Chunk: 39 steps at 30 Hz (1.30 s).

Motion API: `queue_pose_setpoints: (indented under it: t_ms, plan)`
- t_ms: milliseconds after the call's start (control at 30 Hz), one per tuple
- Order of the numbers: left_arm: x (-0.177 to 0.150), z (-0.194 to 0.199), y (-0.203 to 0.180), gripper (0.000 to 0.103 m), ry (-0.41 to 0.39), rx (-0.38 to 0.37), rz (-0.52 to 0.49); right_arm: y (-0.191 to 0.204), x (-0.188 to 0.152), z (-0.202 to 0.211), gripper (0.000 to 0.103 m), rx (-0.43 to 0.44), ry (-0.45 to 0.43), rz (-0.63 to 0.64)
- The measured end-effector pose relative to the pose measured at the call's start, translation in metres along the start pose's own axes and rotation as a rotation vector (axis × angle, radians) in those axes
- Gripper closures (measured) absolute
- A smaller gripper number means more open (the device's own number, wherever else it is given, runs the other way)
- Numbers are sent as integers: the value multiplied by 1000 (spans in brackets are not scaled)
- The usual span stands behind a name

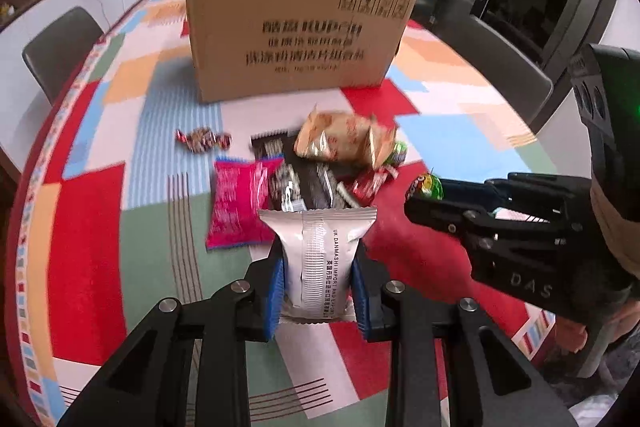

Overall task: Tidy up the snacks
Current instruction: 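Carry the lollipop and biscuit pack into the box and release both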

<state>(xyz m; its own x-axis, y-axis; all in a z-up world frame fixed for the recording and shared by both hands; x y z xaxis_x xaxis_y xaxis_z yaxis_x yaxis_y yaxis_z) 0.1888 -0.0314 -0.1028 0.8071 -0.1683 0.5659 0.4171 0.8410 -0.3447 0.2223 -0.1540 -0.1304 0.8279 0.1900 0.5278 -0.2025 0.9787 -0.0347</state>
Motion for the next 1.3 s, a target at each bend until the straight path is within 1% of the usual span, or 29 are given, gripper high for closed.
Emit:
queue_pose_setpoints:
  t_ms: [133,300,500,667,767,1033,1200,1300]
  plan:
    - [15,19,-10,74,-57,10,-31,-2,8,24,77,-1,-58,-9]
    - [41,41,-18,74,-128,14,-62,-5,25,54,77,-12,-147,-19]
    - [82,62,-21,74,-218,31,-94,-12,61,84,77,-30,-269,-45]
    - [119,72,-22,74,-260,41,-134,-18,94,103,77,-37,-341,-67]
    - [142,76,-23,74,-281,51,-161,-21,114,107,77,-33,-364,-76]
    - [199,78,-13,74,-309,51,-182,-27,165,101,77,-12,-363,-74]
    - [227,69,0,74,-309,46,-177,-35,197,93,77,-23,-372,-82]
    - [240,57,10,74,-296,40,-163,-40,216,84,77,-23,-373,-92]
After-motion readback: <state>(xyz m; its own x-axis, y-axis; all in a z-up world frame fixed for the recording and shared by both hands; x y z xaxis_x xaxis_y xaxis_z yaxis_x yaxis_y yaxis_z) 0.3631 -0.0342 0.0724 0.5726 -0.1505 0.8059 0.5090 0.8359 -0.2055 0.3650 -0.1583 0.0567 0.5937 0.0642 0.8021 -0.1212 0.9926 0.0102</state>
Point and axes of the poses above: each gripper's, at about its wrist camera, not at the fingertips, and z roughly against the way its jaws point, y to its left, x to its top, the point moved 3 cm from there along -z, roughly the way its jaws point, and after that the axes turned 14 degrees about -x, right-handed, at the moved point
